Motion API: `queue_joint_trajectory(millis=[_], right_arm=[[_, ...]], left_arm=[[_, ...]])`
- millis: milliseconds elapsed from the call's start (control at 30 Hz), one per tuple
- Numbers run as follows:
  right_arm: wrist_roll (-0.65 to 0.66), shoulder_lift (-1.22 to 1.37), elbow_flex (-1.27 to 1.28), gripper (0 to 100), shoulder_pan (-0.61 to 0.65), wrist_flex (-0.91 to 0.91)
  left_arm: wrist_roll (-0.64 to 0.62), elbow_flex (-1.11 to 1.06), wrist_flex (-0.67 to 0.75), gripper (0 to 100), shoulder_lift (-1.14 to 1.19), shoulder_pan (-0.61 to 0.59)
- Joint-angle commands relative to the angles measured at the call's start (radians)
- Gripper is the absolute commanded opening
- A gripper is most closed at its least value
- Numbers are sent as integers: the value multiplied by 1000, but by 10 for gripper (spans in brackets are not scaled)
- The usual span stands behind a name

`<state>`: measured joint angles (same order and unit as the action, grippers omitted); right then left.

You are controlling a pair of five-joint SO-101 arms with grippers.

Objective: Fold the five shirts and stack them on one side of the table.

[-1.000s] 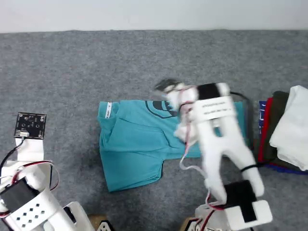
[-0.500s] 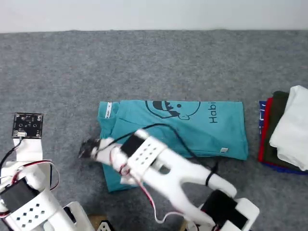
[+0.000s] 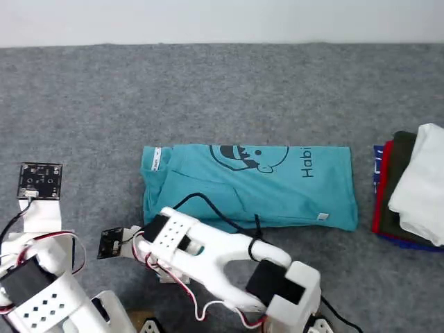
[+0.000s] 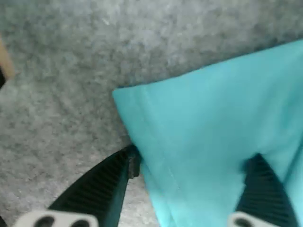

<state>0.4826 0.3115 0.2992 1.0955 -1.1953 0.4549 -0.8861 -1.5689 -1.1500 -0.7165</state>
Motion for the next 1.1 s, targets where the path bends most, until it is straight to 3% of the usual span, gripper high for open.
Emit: queue_joint_trajectory(millis=[0,100,467,667,933,1067], right_arm=[[6,88,-123,169,5,-53],[48,131,-176,97,-21,-88],[140,90,-420,66,-226,-245],[226,94,-597,65,-303,-298],[333,122,-634,69,-372,-219],[336,163,-634,160,-414,-166]], left_arm=[[-8,4,21,15,-3,-5],[-8,4,21,15,-3,-5],[-8,2,21,15,0,-5],[-8,2,21,15,0,-2],[-8,2,21,15,2,0],[-8,-8,26,15,0,0]])
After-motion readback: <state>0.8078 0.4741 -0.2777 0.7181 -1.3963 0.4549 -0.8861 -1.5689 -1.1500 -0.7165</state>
